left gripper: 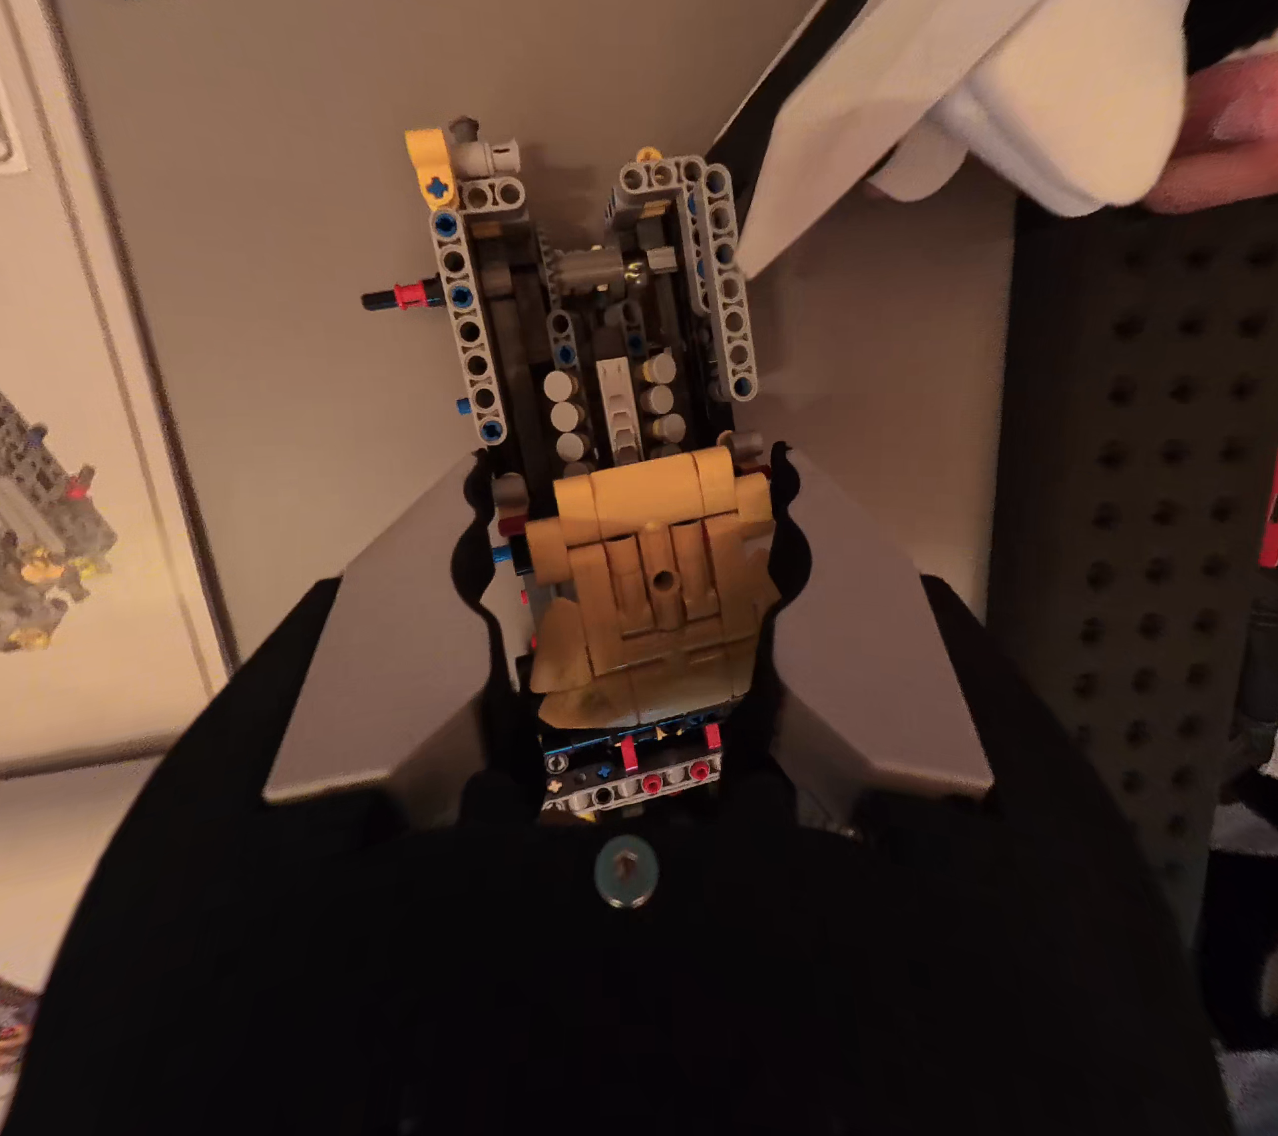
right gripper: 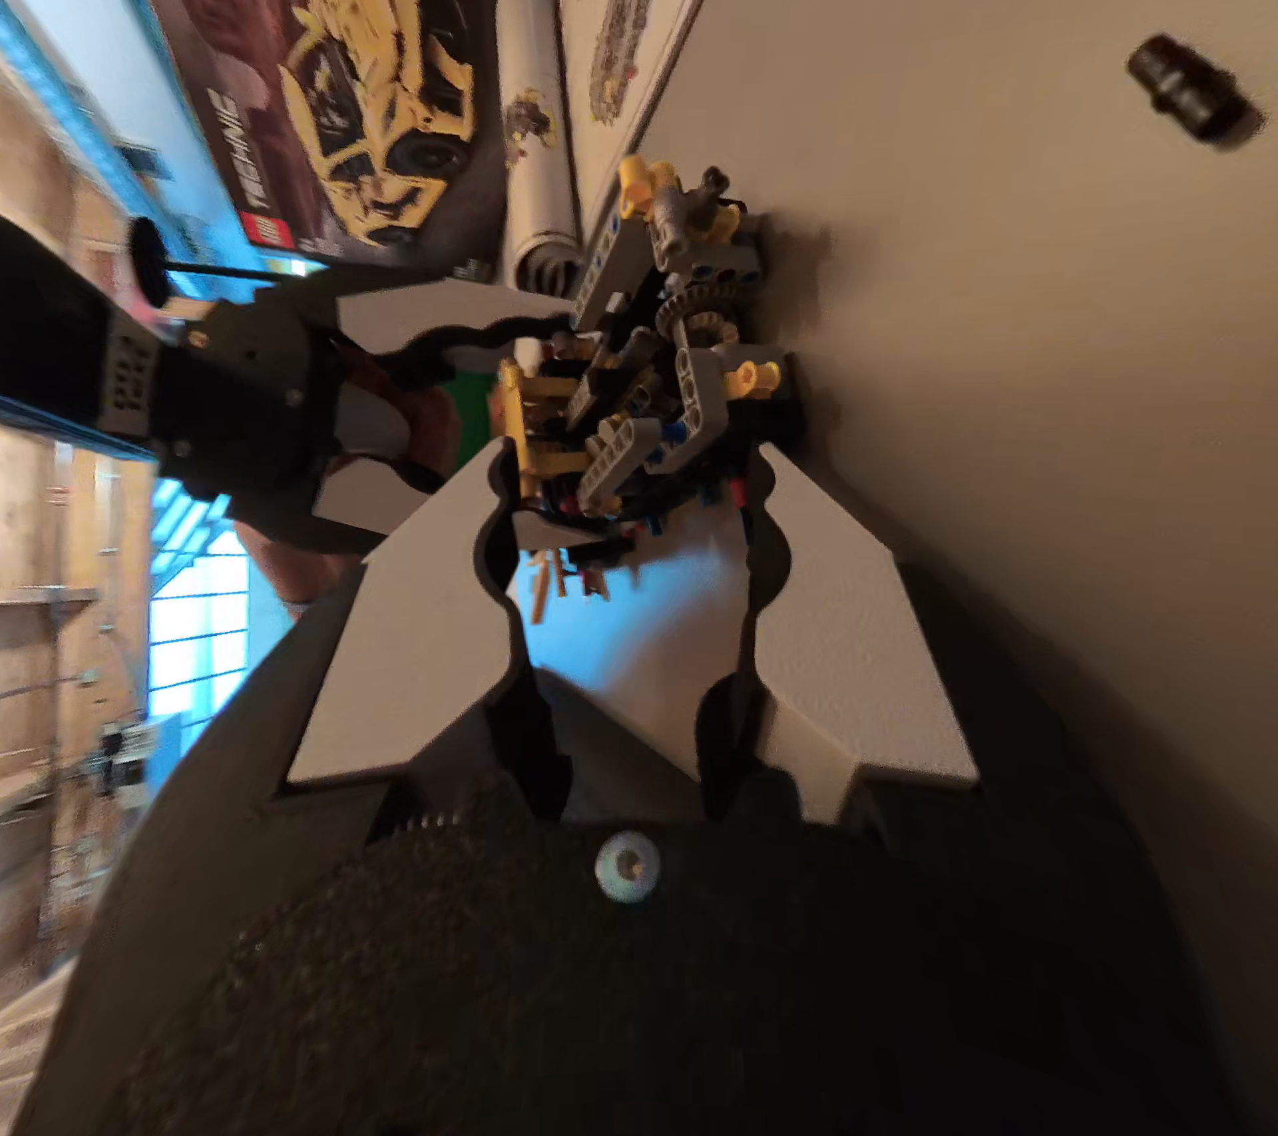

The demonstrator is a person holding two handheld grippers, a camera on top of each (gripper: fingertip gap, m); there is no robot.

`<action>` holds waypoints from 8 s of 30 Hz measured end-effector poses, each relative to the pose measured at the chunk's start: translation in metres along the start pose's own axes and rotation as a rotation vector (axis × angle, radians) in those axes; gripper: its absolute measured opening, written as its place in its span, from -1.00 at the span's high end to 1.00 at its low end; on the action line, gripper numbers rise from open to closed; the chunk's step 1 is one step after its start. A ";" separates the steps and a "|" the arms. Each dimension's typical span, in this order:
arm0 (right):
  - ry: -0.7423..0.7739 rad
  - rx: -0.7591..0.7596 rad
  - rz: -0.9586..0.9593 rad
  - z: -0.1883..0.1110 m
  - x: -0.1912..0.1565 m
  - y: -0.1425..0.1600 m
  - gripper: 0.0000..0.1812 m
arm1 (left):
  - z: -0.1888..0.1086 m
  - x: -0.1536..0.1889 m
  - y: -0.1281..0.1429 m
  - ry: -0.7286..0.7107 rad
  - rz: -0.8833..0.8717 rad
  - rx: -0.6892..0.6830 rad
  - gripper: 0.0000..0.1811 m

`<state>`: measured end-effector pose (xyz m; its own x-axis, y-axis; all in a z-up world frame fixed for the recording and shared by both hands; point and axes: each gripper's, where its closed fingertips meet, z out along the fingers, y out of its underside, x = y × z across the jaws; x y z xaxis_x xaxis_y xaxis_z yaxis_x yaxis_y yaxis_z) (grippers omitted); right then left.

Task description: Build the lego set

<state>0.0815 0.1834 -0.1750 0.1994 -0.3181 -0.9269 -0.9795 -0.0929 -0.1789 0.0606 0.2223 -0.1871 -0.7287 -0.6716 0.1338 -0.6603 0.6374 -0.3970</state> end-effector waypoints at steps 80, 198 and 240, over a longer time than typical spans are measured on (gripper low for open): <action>-0.359 0.240 -1.269 0.021 -0.201 0.039 0.66 | -0.211 0.057 -0.026 -0.588 -0.390 0.967 0.87; -0.297 -0.057 0.075 0.001 -0.024 -0.020 0.31 | -0.037 -0.002 -0.003 -0.250 -0.066 0.162 0.16; 0.247 0.220 -1.114 -0.026 -0.009 -0.099 0.58 | -0.117 -0.028 0.084 -0.728 -0.691 1.001 0.32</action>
<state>0.1776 0.1707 -0.1407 0.9303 -0.3410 -0.1349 -0.2372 -0.2791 -0.9305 0.0044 0.3391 -0.1180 0.1413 -0.9707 0.1942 -0.2100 -0.2211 -0.9524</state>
